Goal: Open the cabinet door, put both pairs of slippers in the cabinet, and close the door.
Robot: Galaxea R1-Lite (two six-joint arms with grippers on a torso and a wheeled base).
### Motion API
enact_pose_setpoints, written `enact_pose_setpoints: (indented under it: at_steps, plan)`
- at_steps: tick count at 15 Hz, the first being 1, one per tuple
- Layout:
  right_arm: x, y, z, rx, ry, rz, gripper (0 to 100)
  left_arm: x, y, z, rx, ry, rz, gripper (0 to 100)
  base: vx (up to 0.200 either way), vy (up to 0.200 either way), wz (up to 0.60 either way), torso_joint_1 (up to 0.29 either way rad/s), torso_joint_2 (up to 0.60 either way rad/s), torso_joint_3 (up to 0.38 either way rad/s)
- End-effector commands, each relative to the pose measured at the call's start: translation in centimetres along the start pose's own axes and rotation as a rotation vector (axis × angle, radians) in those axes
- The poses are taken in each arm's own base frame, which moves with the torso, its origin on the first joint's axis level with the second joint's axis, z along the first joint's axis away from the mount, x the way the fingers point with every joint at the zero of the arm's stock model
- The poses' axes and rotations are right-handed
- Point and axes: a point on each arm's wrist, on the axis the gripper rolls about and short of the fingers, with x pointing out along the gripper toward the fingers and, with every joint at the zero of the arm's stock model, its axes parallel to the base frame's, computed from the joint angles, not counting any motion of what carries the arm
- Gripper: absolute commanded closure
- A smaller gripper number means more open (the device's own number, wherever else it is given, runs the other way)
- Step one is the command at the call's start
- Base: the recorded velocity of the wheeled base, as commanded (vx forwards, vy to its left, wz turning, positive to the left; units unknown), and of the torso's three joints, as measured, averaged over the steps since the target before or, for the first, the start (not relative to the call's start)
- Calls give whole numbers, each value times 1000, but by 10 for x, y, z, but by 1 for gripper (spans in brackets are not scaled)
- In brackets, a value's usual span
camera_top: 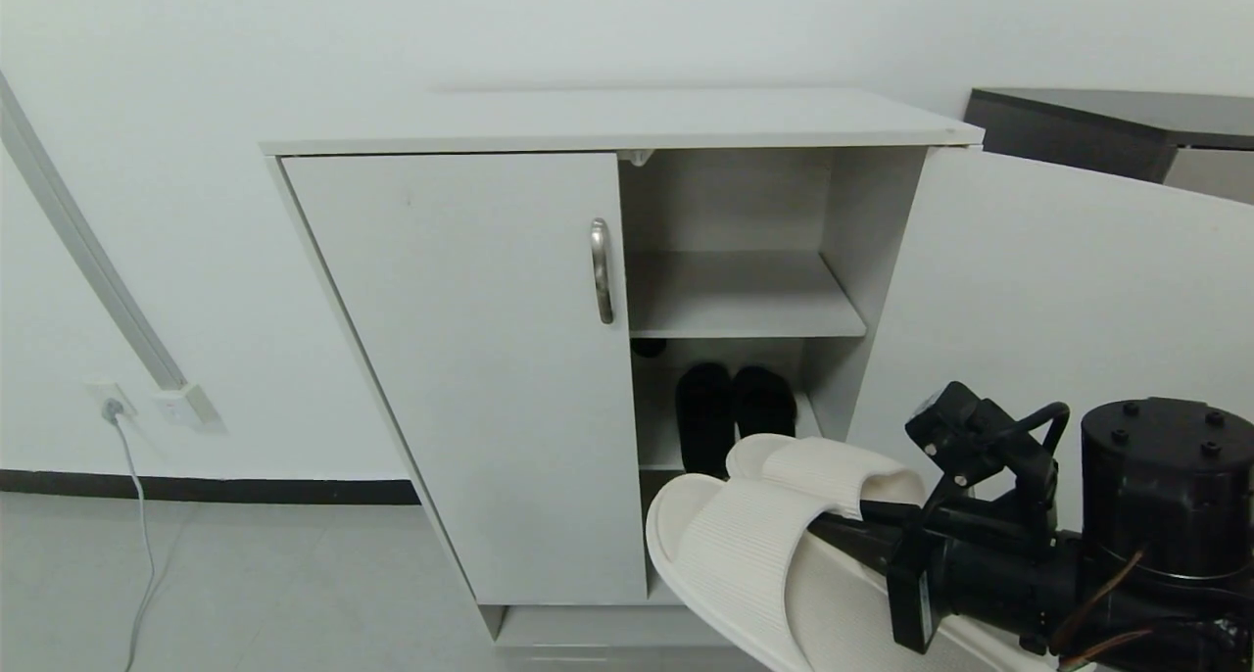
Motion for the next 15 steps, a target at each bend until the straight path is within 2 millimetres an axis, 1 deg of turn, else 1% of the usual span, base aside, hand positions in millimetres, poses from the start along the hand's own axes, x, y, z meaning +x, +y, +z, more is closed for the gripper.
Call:
enact_pose_setpoints:
  at_steps: [1, 10, 12, 13, 14, 15]
  plan:
    - [2, 0, -1, 0, 7, 0, 100, 0, 0, 0, 1, 1, 0, 100, 0, 0, 0, 2, 393, 378]
    - [4, 3, -3, -28, 17, 12, 100, 0, 0, 0, -1, 0, 3, 100, 0, 0, 0, 0, 12, 12]
    - [11, 6, -9, -46, 41, -3, 100, 0, 0, 0, 1, 1, 2, 100, 0, 0, 0, 0, 159, 158]
    - [20, 12, -10, -40, 50, -52, 100, 0, 0, 0, 1, 1, 2, 100, 0, 0, 0, 2, 115, 46]
    - [31, 19, -11, -11, 53, -140, 100, 0, 0, 0, 1, 0, 2, 100, 0, 0, 0, 2, 76, 32]
    - [44, 29, -11, 44, 45, -221, 100, 0, 0, 0, 2, 1, 2, 100, 0, 0, 0, 0, 0, 0]
